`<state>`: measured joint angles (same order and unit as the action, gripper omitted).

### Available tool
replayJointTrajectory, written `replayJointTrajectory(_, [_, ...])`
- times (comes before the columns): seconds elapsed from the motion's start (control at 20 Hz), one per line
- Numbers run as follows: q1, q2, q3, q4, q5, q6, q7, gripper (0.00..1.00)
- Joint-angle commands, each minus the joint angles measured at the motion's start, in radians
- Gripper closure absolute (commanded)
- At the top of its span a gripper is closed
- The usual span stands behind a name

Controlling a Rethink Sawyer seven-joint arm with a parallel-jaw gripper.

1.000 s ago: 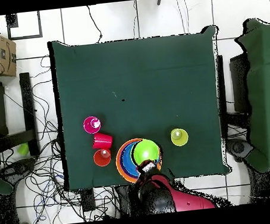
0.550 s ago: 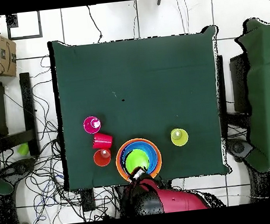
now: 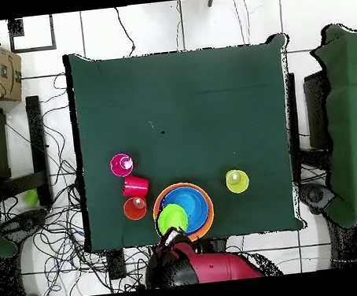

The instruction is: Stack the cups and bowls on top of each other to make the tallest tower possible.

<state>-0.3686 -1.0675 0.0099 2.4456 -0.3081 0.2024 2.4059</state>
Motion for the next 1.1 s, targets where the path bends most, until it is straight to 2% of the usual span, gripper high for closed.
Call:
replayJointTrajectory(0.05, [-0.022,0.083,-0.012,-0.022,-0.076,-0.069,0.035,1.00])
replayJointTrajectory(0.35, [-0.071,0.105,-0.008,-0.043,-0.109,-0.081,0.013,1.00])
replayJointTrajectory(0.65, [-0.061,0.104,-0.021,-0.063,-0.126,-0.074,0.029,1.00])
replayJointTrajectory(0.7, [-0.061,0.103,-0.021,-0.065,-0.124,-0.069,0.031,0.00])
replayJointTrajectory(1.1, [-0.049,0.107,-0.024,-0.066,-0.116,-0.075,0.036,0.00])
